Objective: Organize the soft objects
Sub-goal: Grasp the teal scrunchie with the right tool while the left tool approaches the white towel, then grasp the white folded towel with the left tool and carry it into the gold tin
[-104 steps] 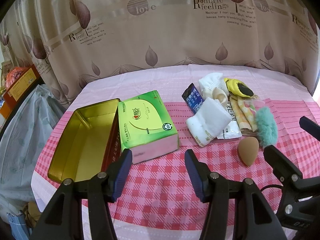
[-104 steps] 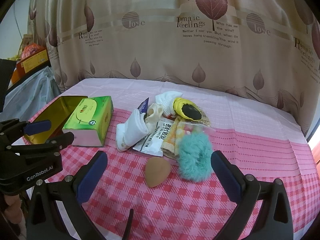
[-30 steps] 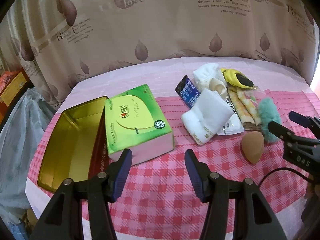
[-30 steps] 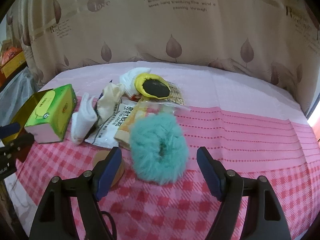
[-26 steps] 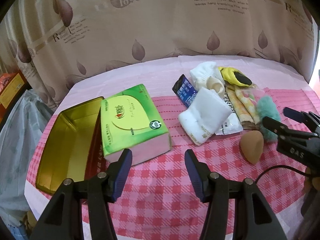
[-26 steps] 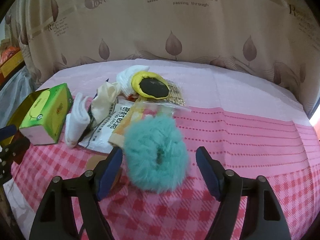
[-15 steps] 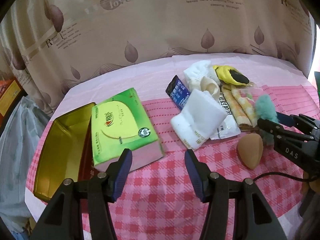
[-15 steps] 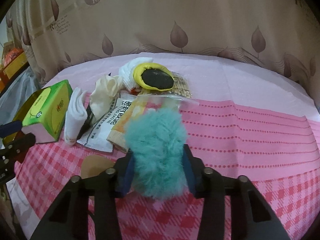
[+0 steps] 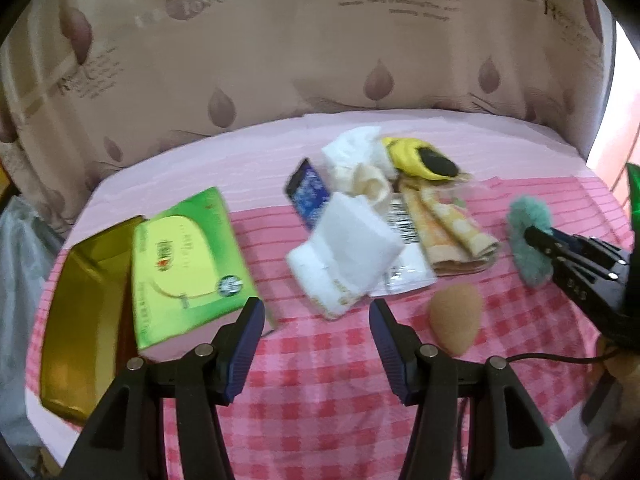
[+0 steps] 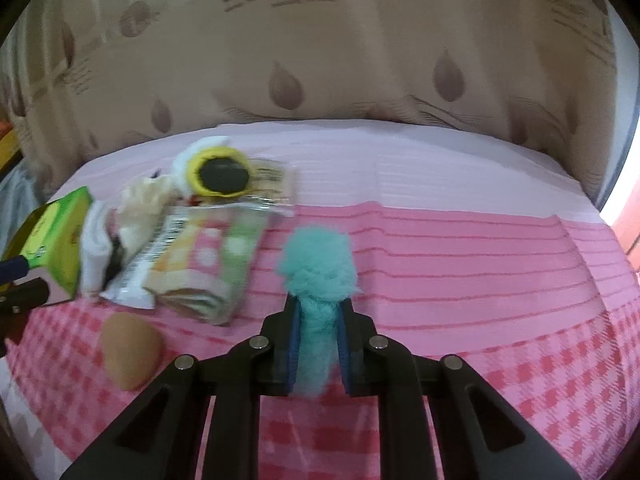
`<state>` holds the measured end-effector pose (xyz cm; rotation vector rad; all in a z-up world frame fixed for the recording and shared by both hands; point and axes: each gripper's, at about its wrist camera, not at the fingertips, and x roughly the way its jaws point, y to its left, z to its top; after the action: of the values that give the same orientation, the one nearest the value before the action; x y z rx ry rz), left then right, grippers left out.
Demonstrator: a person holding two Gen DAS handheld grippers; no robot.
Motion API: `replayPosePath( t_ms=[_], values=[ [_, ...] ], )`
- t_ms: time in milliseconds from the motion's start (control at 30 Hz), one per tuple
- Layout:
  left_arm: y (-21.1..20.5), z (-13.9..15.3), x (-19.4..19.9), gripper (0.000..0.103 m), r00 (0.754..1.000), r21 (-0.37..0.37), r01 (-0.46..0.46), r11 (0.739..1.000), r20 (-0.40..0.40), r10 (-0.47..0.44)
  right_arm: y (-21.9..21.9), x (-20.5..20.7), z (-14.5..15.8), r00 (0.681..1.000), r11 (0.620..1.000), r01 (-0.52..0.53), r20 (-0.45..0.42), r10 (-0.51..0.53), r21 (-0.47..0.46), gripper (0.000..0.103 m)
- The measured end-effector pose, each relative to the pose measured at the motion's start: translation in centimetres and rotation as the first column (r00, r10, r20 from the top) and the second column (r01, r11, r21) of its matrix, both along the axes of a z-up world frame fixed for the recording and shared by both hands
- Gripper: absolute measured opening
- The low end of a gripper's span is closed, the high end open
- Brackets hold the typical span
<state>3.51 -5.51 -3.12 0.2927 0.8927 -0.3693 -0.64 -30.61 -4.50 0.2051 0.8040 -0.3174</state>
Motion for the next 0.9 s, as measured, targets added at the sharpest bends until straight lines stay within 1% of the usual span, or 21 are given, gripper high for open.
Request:
replayPosePath(
  t_ms=[133, 333, 500, 633, 800, 833, 867, 900],
  values=[
    [-1.4, -0.3, 0.5, 0.056, 0.999, -0.016, 0.039, 0.999, -0.019, -0.039, -0.4, 0.4, -0.6, 1.0, 1.0, 0.001, -0.008, -0.001, 0.013, 0.014],
    [-3.3, -1.6, 1.5, 0.056, 0.998, 0.024, 0.053, 0.998, -0.042, -0.052, -0.8, 0.6, -0.9, 1.0, 0.999, -0.014, -0.015, 0.014, 0.051, 0.014],
    [-4.3, -2.9, 2.4, 0.056, 0.999, 0.071, 0.03, 0.997, -0.04, -0.027, -0.7, 0.7, -1.2, 0.999, 0.996, -0.027, -0.022, 0.029, 0.079, 0.014],
    [-4.2, -3.1, 3.5, 0.056, 1.0, 0.073, 0.0, 0.997, -0.03, 0.002, -0.6, 0.8, -1.4, 0.999, 0.996, -0.033, -0.028, 0.036, 0.087, 0.015],
    [-3.6, -2.9, 4.4, 0.056, 0.999, 0.041, 0.001, 0.999, -0.049, 0.001, -0.8, 1.0, -1.7, 0.999, 0.994, -0.037, -0.032, 0.04, 0.105, 0.016],
    [-3.5, -2.9, 4.4, 0.053, 0.999, 0.034, 0.003, 0.999, -0.049, -0.001, -0.8, 1.0, -1.7, 0.999, 0.994, -0.037, -0.032, 0.041, 0.106, 0.016],
    [-3.5, -2.9, 4.5, 0.037, 0.999, 0.026, 0.012, 1.0, -0.052, -0.01, -0.8, 1.0, -1.8, 0.999, 0.994, -0.038, -0.032, 0.042, 0.106, 0.016],
    [-3.5, -2.8, 4.4, 0.031, 0.998, 0.014, 0.023, 1.0, -0.061, -0.022, -0.9, 1.0, -1.8, 0.999, 0.994, -0.038, -0.032, 0.042, 0.107, 0.016]
  ],
)
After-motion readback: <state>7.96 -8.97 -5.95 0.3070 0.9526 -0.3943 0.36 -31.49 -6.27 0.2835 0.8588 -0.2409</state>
